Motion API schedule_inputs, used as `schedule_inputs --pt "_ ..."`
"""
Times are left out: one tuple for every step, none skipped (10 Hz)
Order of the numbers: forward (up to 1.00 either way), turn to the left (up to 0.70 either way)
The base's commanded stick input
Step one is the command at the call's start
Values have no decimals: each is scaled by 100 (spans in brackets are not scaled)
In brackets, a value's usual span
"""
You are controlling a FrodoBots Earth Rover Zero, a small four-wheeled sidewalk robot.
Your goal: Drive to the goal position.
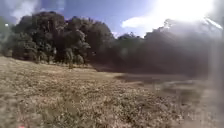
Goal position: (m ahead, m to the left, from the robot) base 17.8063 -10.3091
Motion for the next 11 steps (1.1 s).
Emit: schedule_inputs --pt "70 0" --pt "70 0" --pt "70 0" --pt "70 0" --pt "70 0" --pt "70 0" --pt "70 0" --pt "70 0" --pt "70 0" --pt "70 0" --pt "70 0"
